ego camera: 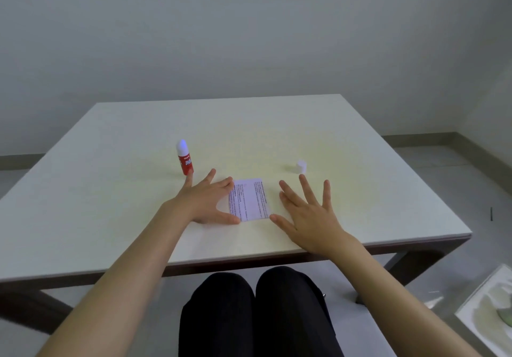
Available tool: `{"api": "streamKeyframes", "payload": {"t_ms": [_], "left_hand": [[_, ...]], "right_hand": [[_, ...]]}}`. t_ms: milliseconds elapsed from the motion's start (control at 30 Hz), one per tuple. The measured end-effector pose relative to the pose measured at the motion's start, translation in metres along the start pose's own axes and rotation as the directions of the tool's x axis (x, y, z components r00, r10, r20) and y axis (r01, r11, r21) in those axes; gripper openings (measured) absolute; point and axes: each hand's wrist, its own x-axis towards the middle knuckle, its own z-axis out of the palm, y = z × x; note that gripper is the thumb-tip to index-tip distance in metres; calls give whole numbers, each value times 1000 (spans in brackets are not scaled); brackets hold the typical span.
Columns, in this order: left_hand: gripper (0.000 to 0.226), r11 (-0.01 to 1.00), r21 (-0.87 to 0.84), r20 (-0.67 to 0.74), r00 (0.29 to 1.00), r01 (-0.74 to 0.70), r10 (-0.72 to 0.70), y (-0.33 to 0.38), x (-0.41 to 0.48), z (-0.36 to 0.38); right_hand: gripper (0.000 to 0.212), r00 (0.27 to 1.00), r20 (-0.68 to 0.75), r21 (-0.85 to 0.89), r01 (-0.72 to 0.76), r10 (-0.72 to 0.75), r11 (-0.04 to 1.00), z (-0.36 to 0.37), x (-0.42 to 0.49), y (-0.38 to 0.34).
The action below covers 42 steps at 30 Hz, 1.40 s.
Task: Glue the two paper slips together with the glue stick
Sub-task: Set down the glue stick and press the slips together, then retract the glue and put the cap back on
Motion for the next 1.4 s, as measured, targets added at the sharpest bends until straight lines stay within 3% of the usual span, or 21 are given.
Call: {"api": "streamKeyframes", "payload": {"t_ms": [167,300,400,433,500,567,600,667,733,833,867,933,967,1033,1067,1133,1167,1233,1300,1367,1400], "left_hand": [[97,998,-63,5,1000,-7,7,-11,-5,5],[96,986,-160,-51,998,-54,46,-16,-4,11],[85,900,-413,-269,963,-139,25,-20,-8,17],[74,833,-520,-431,900,-189,-65,-21,-10,19],[47,728,-641,-678,625,-244,-387,-25,-14,24],[40,607,-761,-643,381,-229,-664,-31,-12,25],[46,531,-819,-573,350,-216,-741,-33,-8,24],[61,429,-887,-458,429,-169,-778,-35,3,20],[62,400,-909,-401,504,-117,-765,-33,13,16],[16,420,-901,-417,483,-107,-770,-29,23,8],[14,425,-899,-420,472,-102,-775,-28,23,6],[22,378,-916,-392,489,-132,-779,-25,19,4],[23,326,-926,-376,539,-191,-754,-21,15,1],[19,147,-931,-347,691,-333,-634,-7,3,-9],[12,54,-920,-350,756,-387,-553,0,-3,-14],[11,-44,-887,-399,811,-459,-428,12,-13,-21],[13,-68,-875,-418,819,-479,-392,16,-18,-23],[14,-84,-863,-438,822,-498,-364,20,-27,-28],[15,-81,-860,-447,821,-504,-356,23,-33,-32],[13,-69,-853,-461,810,-517,-363,26,-37,-36],[12,-71,-850,-463,803,-523,-374,28,-37,-37]], "right_hand": [[67,993,42,71,104,-107,992,3,6,-24],[66,995,28,83,92,-94,992,6,6,-26],[66,996,22,91,89,-92,992,5,5,-26],[66,996,18,98,90,-92,991,5,4,-26],[68,996,19,112,84,-86,990,5,2,-26],[70,997,4,135,73,-74,988,5,2,-26],[71,998,-5,154,63,-63,986,6,1,-26],[74,1000,-22,245,15,-10,970,6,2,-24],[76,996,-46,363,-55,77,930,3,4,-23],[61,966,-180,538,-62,186,841,-5,5,-26],[53,952,-220,622,-29,211,783,-9,6,-28],[37,943,-222,782,21,247,623,-18,8,-36],[29,944,-184,844,9,274,536,-24,12,-41],[26,946,4,949,-106,325,298,-36,24,-50],[35,938,176,972,-214,298,101,-43,31,-54],[60,881,469,859,-439,59,-265,-57,40,-61],[67,855,515,788,-499,-58,-360,-61,43,-62],[60,846,504,721,-524,-177,-454,-67,44,-63],[43,878,442,719,-470,-184,-512,-69,40,-69],[27,948,304,735,-296,-94,-610,-67,36,-74],[19,982,186,797,-137,23,-589,-62,33,-78]]}}
